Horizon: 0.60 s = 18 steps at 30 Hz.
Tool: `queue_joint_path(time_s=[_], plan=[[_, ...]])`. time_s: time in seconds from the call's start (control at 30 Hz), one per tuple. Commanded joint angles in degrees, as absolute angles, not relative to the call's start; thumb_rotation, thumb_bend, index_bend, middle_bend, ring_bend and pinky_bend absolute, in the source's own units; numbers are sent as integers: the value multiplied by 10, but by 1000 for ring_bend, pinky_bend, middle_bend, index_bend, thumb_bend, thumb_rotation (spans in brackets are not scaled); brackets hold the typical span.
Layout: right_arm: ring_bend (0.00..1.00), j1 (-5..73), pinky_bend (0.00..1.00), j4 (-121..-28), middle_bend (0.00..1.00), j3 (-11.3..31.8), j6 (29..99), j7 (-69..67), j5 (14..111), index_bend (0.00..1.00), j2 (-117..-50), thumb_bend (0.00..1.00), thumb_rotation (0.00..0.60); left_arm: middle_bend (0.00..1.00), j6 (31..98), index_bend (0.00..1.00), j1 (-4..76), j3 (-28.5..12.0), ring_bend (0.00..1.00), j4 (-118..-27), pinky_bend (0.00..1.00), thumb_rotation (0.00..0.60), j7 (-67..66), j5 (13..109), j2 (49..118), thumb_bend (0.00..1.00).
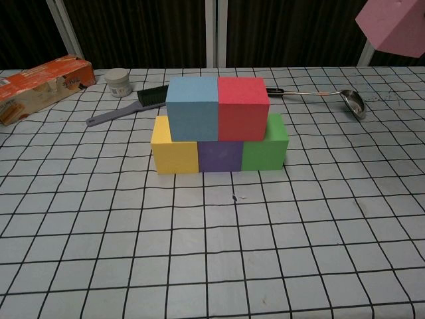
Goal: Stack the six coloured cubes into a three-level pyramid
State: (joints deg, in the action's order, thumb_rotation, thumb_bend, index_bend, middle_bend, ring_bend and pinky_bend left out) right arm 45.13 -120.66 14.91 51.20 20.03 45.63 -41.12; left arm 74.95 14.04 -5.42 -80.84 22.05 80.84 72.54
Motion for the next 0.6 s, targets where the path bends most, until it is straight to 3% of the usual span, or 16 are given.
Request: queue_joint_path(time_s=[0.03, 0.4, 0.6], plan=[[69, 560, 0, -1264, 538, 183, 487, 279, 322, 0, -393, 144, 600, 88, 753, 48, 138, -55, 0, -810, 67, 600, 224, 809, 723, 61], [123, 746, 0, -1313, 573, 162, 594, 424, 96, 0, -489, 141, 600, 88, 752, 48, 134, -54, 0, -802, 67, 600, 247, 811, 720, 61], [123, 804, 0, -1308, 572, 162, 649, 453, 4, 0, -543, 140, 600, 88, 753, 48, 133, -50, 0, -794, 67, 600, 260, 819, 720, 61]])
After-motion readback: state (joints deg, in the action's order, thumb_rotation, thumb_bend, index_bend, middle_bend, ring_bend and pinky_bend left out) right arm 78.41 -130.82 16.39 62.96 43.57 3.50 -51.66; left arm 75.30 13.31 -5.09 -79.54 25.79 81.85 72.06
